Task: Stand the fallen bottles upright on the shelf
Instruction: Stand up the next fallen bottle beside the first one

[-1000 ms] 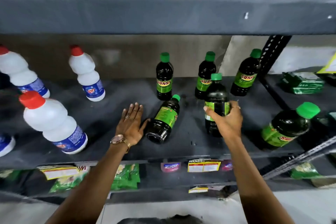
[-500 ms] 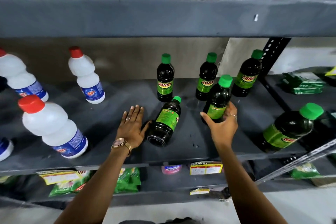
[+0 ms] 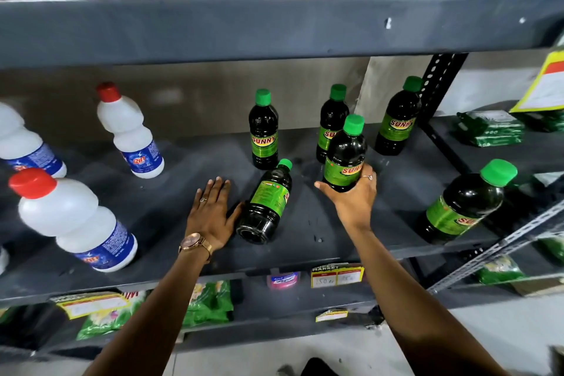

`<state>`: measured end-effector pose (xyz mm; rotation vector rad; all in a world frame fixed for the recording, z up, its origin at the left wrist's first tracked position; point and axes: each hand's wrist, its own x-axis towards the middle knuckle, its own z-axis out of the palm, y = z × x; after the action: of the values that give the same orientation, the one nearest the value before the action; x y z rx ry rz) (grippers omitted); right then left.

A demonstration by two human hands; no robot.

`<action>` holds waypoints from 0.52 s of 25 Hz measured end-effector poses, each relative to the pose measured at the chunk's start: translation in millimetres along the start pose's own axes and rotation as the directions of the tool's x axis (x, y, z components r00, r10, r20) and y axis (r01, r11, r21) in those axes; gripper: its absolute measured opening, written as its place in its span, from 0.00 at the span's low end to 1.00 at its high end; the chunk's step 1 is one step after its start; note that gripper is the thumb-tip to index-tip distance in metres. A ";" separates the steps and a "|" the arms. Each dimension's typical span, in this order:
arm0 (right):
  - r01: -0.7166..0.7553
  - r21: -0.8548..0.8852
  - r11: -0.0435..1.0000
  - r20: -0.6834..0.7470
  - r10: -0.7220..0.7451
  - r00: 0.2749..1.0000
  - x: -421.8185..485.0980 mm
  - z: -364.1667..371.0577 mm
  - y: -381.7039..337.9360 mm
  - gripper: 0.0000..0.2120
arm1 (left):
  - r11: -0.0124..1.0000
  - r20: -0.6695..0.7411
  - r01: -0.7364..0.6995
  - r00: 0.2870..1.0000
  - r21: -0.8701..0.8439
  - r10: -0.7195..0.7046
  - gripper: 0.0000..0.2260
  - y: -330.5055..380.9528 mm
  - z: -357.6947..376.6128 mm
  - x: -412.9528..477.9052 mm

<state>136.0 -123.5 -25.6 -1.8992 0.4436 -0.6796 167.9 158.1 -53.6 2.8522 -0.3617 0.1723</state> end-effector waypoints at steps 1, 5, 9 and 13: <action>0.003 -0.027 1.000 0.009 -0.003 1.000 0.8 0.4 1.0 0.39 | 1.000 -0.002 0.001 1.000 -0.005 -0.001 0.37 0.0 0.0 0.2; -0.044 -0.126 0.991 0.054 0.051 0.997 -1.8 -8.1 12.9 0.41 | 1.000 0.000 0.016 1.000 -0.015 -0.016 0.38 0.0 0.0 0.1; -0.048 -0.184 0.982 -0.024 0.044 0.999 -39.6 -35.6 8.4 0.39 | 0.999 0.002 0.023 1.000 -0.024 -0.023 0.38 -1.3 1.0 -0.1; -0.016 -0.164 0.986 -0.082 0.002 0.997 -78.2 -58.3 13.9 0.38 | 1.000 -0.007 0.014 1.000 -0.012 -0.014 0.37 -1.2 3.6 -0.6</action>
<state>38.5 -124.8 -40.0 -2.0284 0.5755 -0.7357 168.0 158.4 -57.4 2.8414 -0.3396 0.1763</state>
